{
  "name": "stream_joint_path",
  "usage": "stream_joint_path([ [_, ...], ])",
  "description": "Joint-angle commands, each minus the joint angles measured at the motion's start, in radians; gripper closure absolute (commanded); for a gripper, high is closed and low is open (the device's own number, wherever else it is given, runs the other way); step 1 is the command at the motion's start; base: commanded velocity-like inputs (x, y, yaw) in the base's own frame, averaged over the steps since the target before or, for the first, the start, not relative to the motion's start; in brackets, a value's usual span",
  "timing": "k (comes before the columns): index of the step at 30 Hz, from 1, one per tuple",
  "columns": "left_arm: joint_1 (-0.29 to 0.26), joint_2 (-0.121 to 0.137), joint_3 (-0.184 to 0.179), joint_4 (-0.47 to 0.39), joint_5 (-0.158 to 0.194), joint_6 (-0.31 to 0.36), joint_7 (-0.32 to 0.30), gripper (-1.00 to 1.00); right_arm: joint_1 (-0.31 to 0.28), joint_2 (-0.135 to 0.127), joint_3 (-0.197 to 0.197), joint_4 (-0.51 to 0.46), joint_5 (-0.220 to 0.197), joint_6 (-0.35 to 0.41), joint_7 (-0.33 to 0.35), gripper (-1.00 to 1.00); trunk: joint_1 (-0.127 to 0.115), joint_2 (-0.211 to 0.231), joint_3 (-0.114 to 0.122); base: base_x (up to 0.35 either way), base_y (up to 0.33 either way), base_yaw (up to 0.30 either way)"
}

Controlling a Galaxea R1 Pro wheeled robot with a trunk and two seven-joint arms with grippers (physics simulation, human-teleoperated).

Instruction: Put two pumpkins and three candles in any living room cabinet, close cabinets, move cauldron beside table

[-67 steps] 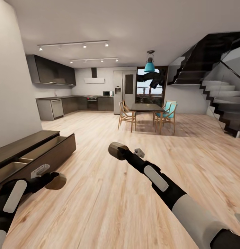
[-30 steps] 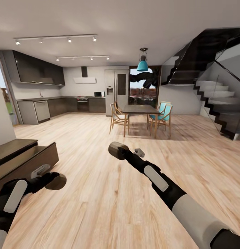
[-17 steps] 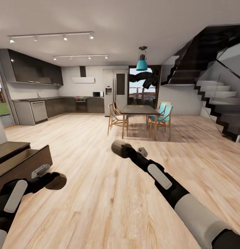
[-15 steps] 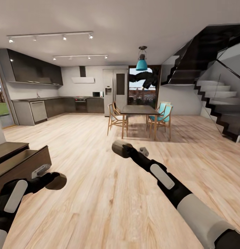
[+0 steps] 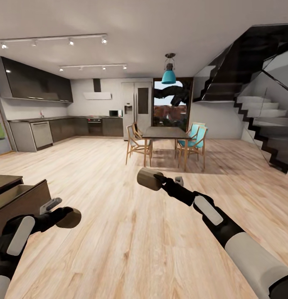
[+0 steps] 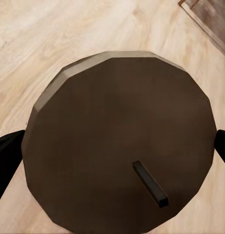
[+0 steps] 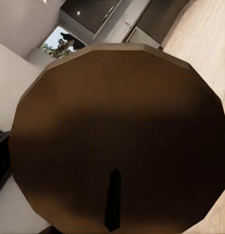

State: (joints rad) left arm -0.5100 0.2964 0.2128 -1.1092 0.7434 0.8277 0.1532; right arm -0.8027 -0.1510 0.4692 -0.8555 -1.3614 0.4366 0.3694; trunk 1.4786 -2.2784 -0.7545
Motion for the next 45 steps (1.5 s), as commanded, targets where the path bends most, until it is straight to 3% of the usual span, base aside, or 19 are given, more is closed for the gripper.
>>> stream_joint_path([
  [1, -0.001, 0.0, 0.0, -0.001, 0.013, 0.004, 0.009, 1.0, -0.001, -0.001, 0.002, 0.0, -0.011, 0.001, -0.007, 1.0, 0.0, -0.001, -0.001, 0.313, -0.114, 0.0],
  [19, -0.001, -0.001, -0.009, 0.0, 0.013, 0.002, 0.012, 1.0, -0.001, 0.006, 0.0, 0.007, -0.011, -0.018, -0.027, 1.0, 0.0, -0.001, -0.001, 0.313, -0.086, 0.0],
  [45, -0.001, 0.003, -0.01, 0.0, 0.013, 0.002, 0.008, 1.0, -0.001, -0.002, 0.002, 0.024, -0.011, -0.074, -0.029, 1.0, 0.0, -0.001, -0.001, 0.313, -0.079, 0.0],
])
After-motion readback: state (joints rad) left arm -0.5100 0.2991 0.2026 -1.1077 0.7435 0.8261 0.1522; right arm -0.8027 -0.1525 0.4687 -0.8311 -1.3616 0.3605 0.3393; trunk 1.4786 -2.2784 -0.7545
